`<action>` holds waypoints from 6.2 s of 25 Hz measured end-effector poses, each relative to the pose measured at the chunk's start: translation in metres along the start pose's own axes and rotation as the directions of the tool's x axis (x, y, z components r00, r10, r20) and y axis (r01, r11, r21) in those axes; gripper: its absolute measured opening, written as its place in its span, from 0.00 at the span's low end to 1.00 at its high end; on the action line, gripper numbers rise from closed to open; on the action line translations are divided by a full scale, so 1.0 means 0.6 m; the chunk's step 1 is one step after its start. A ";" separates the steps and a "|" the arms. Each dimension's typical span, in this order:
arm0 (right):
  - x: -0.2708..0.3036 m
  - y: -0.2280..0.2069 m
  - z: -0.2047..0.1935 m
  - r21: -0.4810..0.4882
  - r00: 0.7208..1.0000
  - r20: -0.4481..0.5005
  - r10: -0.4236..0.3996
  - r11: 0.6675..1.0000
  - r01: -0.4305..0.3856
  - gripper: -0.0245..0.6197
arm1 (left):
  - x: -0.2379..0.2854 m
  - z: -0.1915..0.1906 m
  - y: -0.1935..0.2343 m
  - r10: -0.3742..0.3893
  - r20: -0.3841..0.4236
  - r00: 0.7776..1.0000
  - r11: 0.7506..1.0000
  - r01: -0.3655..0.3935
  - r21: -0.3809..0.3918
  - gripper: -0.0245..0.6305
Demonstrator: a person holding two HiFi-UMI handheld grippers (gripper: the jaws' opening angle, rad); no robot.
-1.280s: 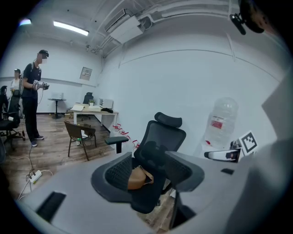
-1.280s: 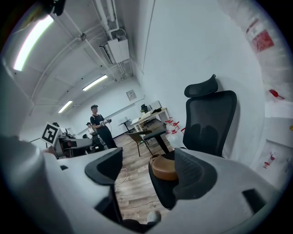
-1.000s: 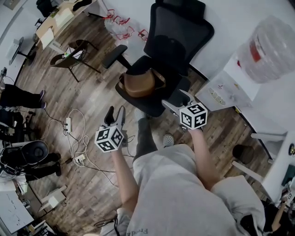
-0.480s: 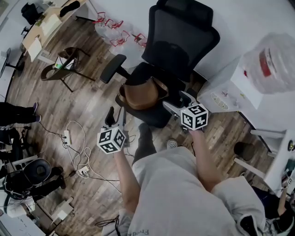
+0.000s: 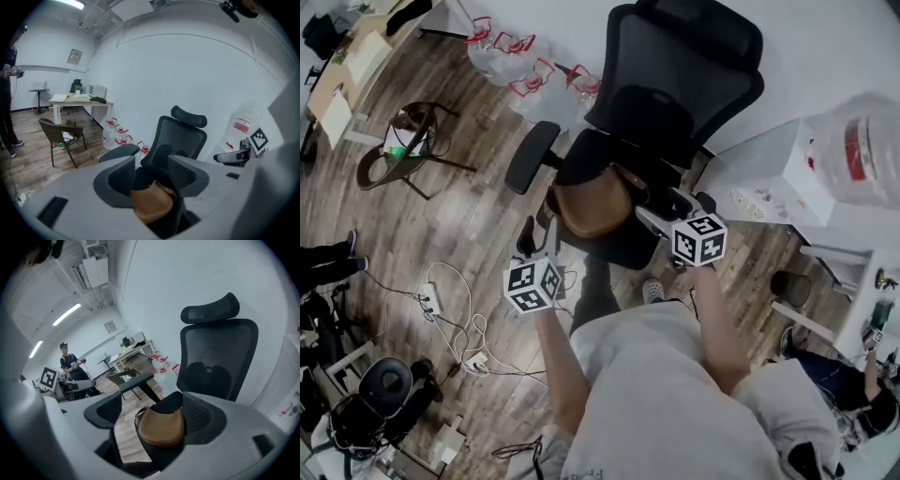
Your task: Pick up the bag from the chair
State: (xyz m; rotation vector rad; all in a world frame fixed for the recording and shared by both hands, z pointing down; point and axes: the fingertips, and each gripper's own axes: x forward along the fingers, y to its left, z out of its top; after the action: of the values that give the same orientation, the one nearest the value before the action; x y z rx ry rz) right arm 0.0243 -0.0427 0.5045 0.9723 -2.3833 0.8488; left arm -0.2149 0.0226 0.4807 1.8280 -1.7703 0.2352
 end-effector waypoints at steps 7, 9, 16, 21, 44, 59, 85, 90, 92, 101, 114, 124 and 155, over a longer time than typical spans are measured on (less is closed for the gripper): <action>0.073 -0.010 -0.001 0.073 0.995 -0.047 -0.090 0.993 0.093 0.67 | 0.083 -0.021 0.056 -0.097 -0.118 0.988 0.995 0.094 -0.025 0.36; 0.089 -0.015 -0.015 0.101 0.992 -0.063 -0.110 0.988 0.116 0.67 | 0.098 -0.037 0.063 -0.124 -0.156 0.980 0.992 0.122 -0.022 0.36; 0.119 -0.029 -0.053 0.131 0.981 -0.113 -0.160 0.976 0.174 0.67 | 0.142 -0.084 0.076 -0.174 -0.242 0.954 0.985 0.167 -0.051 0.36; 0.149 -0.046 -0.058 0.120 0.980 -0.145 -0.139 0.980 0.157 0.67 | 0.162 -0.100 0.056 -0.189 -0.261 0.947 0.982 0.177 -0.071 0.36; 0.356 -0.101 -0.142 0.122 0.959 -0.272 0.080 0.991 -0.048 0.64 | 0.269 -0.255 0.108 -0.045 -0.362 0.931 0.988 -0.013 -0.155 0.36; 0.443 -0.167 -0.263 0.158 0.935 -0.333 0.126 0.985 -0.076 0.64 | 0.353 -0.370 0.147 -0.002 -0.412 0.911 0.986 -0.067 -0.152 0.36; 0.511 -0.223 -0.380 0.170 0.889 -0.449 0.085 0.985 -0.008 0.54 | 0.426 -0.515 0.194 0.058 -0.589 0.806 0.976 -0.170 -0.137 0.45; 0.514 -0.225 -0.381 0.143 0.889 -0.456 0.051 0.990 0.016 0.55 | 0.435 -0.530 0.195 0.021 -0.616 0.788 0.970 -0.166 -0.179 0.48; 0.515 -0.225 -0.382 0.140 0.890 -0.454 0.045 0.990 0.021 0.55 | 0.436 -0.531 0.196 0.016 -0.618 0.786 0.968 -0.167 -0.187 0.48; 0.519 -0.261 -0.384 0.184 0.888 -0.458 0.050 0.982 0.040 0.61 | 0.439 -0.539 0.200 -0.001 -0.628 0.778 0.962 -0.171 -0.214 0.49; 0.563 -0.244 -0.461 0.260 0.756 -0.605 0.248 0.960 -0.106 0.62 | 0.445 -0.573 0.197 -0.128 -0.682 0.720 0.946 -0.118 -0.303 0.51; 0.561 -0.242 -0.483 0.438 0.764 -0.555 0.330 0.896 -0.070 0.61 | 0.449 -0.581 0.195 -0.141 -0.697 0.703 0.942 -0.121 -0.313 0.52; 0.437 -0.177 -0.359 0.203 0.917 -0.355 0.183 0.972 -0.115 0.35 | 0.374 -0.472 0.134 0.024 -0.494 0.869 0.977 -0.126 -0.175 0.38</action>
State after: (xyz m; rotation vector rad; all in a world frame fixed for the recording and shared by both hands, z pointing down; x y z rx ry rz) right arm -0.0387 -0.0809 0.8519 0.6254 -2.0970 1.2053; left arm -0.1942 -0.0207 0.8476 1.3987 -1.4445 0.4864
